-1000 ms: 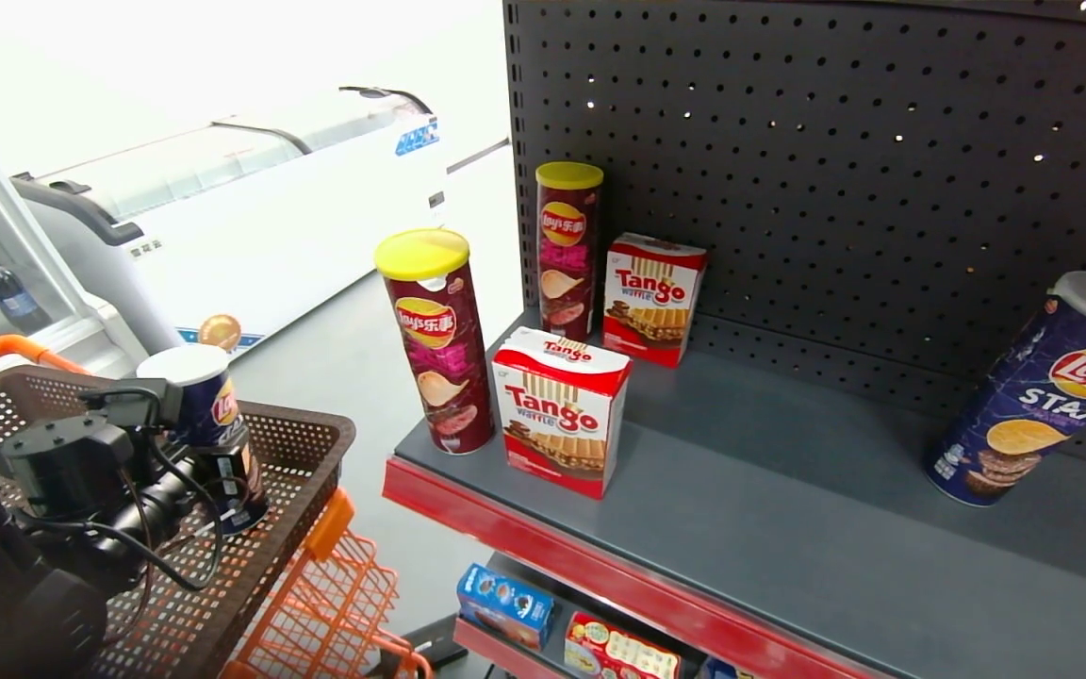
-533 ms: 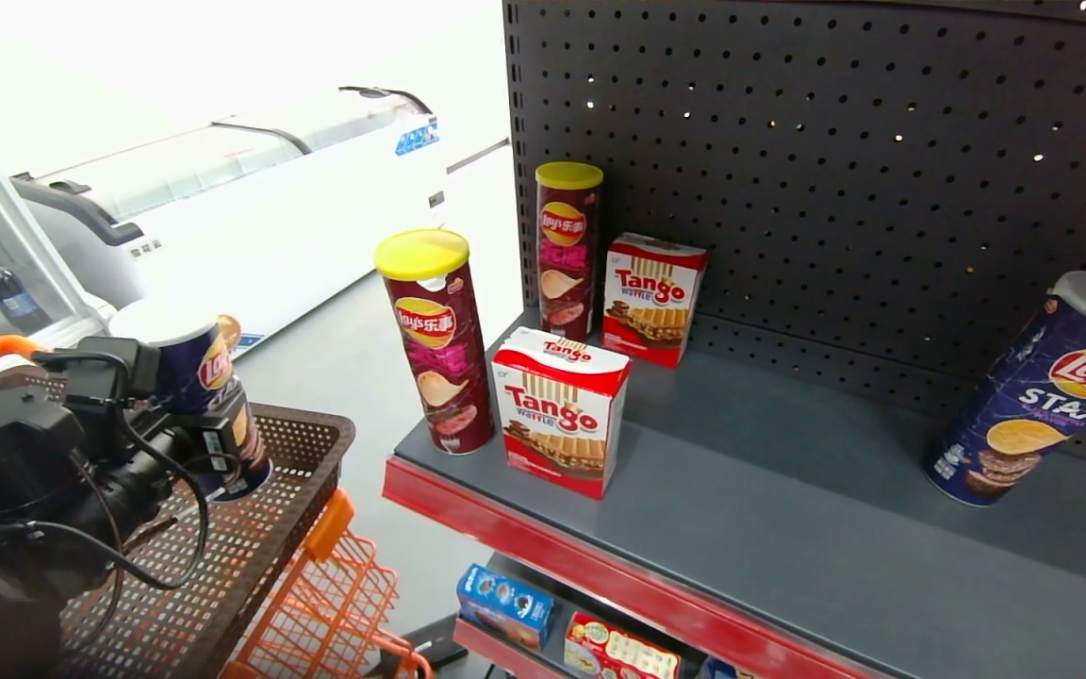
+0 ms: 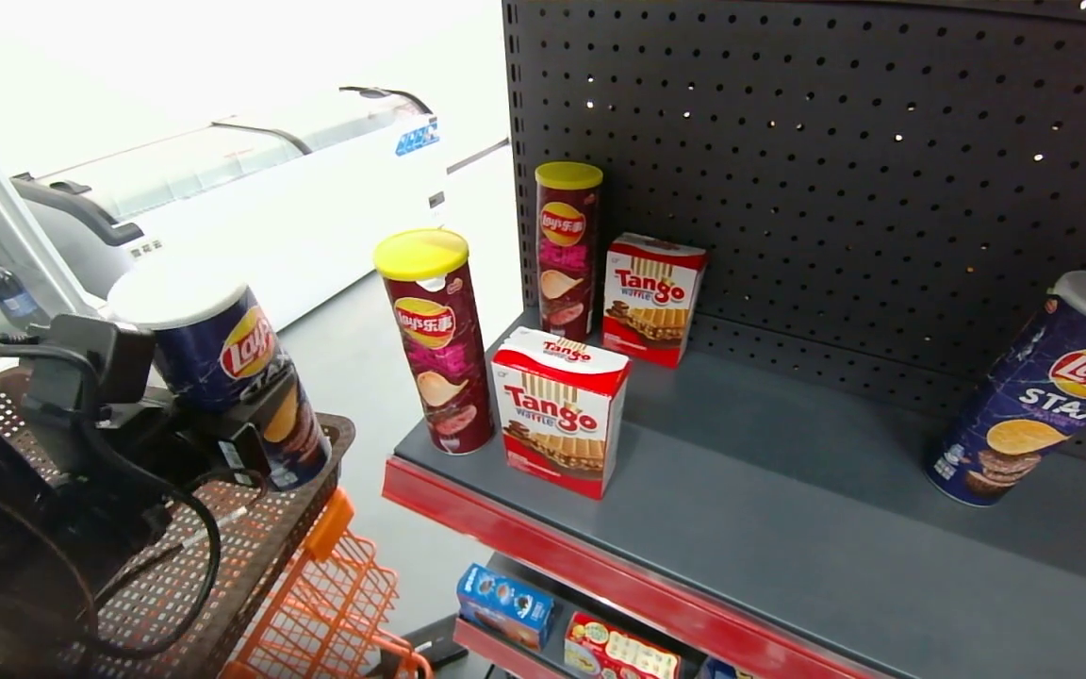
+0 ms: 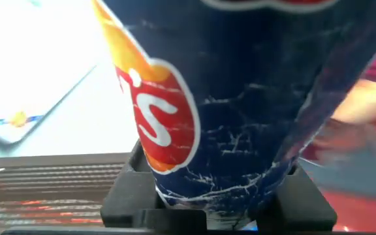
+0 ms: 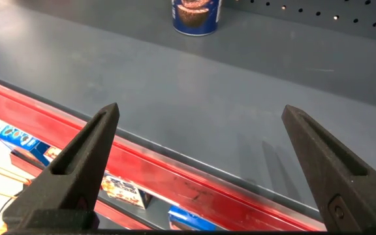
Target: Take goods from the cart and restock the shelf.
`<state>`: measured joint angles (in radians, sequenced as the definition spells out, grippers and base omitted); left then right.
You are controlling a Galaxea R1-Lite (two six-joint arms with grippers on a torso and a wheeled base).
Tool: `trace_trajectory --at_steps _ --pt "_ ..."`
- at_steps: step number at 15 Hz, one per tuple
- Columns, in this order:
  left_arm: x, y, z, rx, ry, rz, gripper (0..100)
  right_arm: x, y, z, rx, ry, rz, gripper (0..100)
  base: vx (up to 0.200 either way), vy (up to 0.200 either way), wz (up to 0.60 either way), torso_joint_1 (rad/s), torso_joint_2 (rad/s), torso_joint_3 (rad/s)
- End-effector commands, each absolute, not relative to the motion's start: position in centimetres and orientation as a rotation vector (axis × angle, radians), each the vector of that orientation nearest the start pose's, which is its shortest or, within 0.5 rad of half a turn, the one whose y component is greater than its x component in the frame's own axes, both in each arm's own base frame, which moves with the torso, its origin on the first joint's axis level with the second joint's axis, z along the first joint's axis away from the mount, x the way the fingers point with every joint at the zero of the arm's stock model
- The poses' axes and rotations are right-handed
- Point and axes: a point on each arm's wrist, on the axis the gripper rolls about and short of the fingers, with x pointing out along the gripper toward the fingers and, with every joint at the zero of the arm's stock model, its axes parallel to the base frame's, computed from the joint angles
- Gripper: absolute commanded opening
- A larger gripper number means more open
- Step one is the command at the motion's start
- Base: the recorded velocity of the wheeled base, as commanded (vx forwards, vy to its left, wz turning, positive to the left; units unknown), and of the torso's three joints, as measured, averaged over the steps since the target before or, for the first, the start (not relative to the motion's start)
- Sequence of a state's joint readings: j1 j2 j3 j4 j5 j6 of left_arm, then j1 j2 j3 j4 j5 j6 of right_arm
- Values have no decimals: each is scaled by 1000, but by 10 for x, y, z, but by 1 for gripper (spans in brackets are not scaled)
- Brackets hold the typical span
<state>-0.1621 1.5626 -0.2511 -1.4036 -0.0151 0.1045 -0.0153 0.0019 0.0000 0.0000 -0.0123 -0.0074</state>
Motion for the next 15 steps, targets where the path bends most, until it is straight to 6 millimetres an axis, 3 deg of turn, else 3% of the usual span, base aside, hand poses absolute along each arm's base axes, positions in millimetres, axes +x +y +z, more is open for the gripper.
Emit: trace_trajectory --at_steps 1,3,7,10,15 --pt "185 -47 165 87 -131 -263 0 -23 0 76 -8 3 -28 100 0 0 0 0 0 0" --pt "170 -58 160 63 -121 -353 0 -23 0 76 -8 3 -26 100 0 0 0 0 0 0" --pt "160 -67 163 37 -169 -544 0 -23 0 76 -8 3 -28 100 0 0 0 0 0 0" --pt "142 -68 149 44 -94 -669 0 -23 0 76 -8 3 -28 100 0 0 0 0 0 0" --pt "137 -87 153 38 -112 -798 0 -23 0 75 -8 5 -28 100 0 0 0 0 0 0"
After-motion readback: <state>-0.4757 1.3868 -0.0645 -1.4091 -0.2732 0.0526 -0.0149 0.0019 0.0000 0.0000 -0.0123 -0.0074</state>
